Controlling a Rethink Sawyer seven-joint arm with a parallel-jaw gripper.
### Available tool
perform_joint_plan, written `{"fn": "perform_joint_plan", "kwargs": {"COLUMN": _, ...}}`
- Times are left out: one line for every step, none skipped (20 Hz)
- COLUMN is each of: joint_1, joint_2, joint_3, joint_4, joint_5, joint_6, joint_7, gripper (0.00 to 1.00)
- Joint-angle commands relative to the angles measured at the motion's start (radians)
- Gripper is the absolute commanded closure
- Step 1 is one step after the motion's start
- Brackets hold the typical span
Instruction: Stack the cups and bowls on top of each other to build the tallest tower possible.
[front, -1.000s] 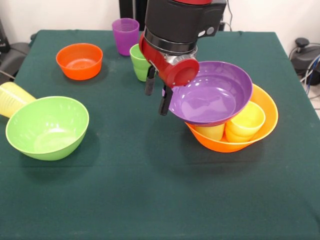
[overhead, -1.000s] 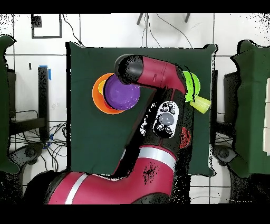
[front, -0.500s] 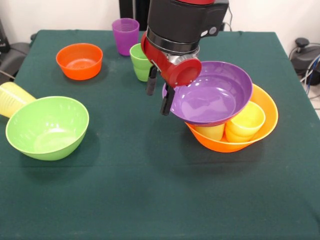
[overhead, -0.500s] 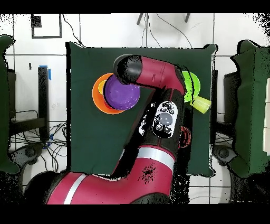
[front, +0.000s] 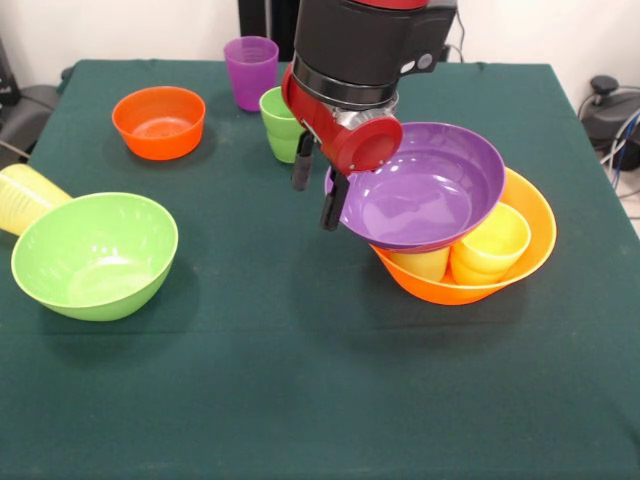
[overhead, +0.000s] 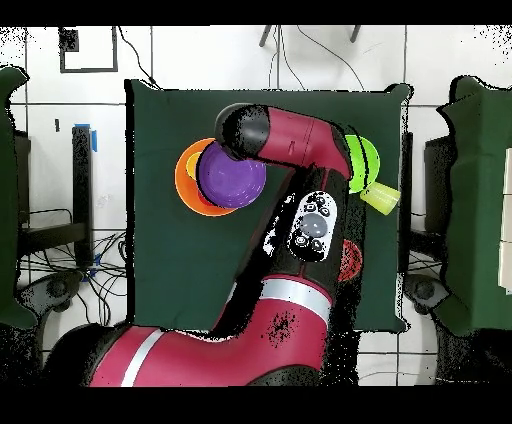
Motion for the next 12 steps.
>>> {"fn": "perform_joint_plan", "kwargs": {"joint_1": 0.002, "joint_2": 0.022, "joint_3": 0.072, "joint_4": 0.083, "joint_5": -0.031, "joint_6": -0.061, "joint_7": 0.04, "gripper": 0.0}}
{"fn": "perform_joint_plan", "kwargs": {"joint_1": 0.002, "joint_2": 0.024, "joint_3": 0.072, "joint_4": 0.083, "joint_5": -0.031, "joint_6": -0.062, "joint_7": 0.04, "gripper": 0.0}}
{"fn": "perform_joint_plan", "kwargs": {"joint_1": 0.001, "joint_2": 0.025, "joint_3": 0.073, "joint_4": 0.082, "joint_5": -0.03, "joint_6": -0.062, "joint_7": 0.04, "gripper": 0.0}}
{"fn": "perform_joint_plan", "kwargs": {"joint_1": 0.001, "joint_2": 0.026, "joint_3": 0.073, "joint_4": 0.082, "joint_5": -0.03, "joint_6": -0.063, "joint_7": 0.04, "gripper": 0.0}}
{"fn": "perform_joint_plan", "kwargs": {"joint_1": 0.0, "joint_2": 0.027, "joint_3": 0.074, "joint_4": 0.083, "joint_5": -0.029, "joint_6": -0.065, "joint_7": 0.041, "gripper": 0.0}}
{"fn": "perform_joint_plan", "kwargs": {"joint_1": -0.001, "joint_2": 0.028, "joint_3": 0.074, "joint_4": 0.084, "joint_5": -0.029, "joint_6": -0.068, "joint_7": 0.04, "gripper": 0.0}}
{"fn": "perform_joint_plan", "kwargs": {"joint_1": -0.002, "joint_2": 0.029, "joint_3": 0.075, "joint_4": 0.085, "joint_5": -0.028, "joint_6": -0.07, "joint_7": 0.04, "gripper": 0.0}}
{"fn": "perform_joint_plan", "kwargs": {"joint_1": -0.003, "joint_2": 0.031, "joint_3": 0.076, "joint_4": 0.085, "joint_5": -0.028, "joint_6": -0.072, "joint_7": 0.039, "gripper": 0.0}}
{"fn": "perform_joint_plan", "kwargs": {"joint_1": -0.004, "joint_2": 0.032, "joint_3": 0.077, "joint_4": 0.087, "joint_5": -0.027, "joint_6": -0.076, "joint_7": 0.039, "gripper": 0.0}}
{"fn": "perform_joint_plan", "kwargs": {"joint_1": -0.003, "joint_2": 0.034, "joint_3": 0.076, "joint_4": 0.085, "joint_5": -0.028, "joint_6": -0.078, "joint_7": 0.04, "gripper": 0.0}}
{"fn": "perform_joint_plan", "kwargs": {"joint_1": -0.004, "joint_2": 0.035, "joint_3": 0.075, "joint_4": 0.085, "joint_5": -0.027, "joint_6": -0.078, "joint_7": 0.04, "gripper": 0.0}}
{"fn": "perform_joint_plan", "kwargs": {"joint_1": -0.006, "joint_2": 0.036, "joint_3": 0.076, "joint_4": 0.084, "joint_5": -0.028, "joint_6": -0.079, "joint_7": 0.037, "gripper": 0.0}}
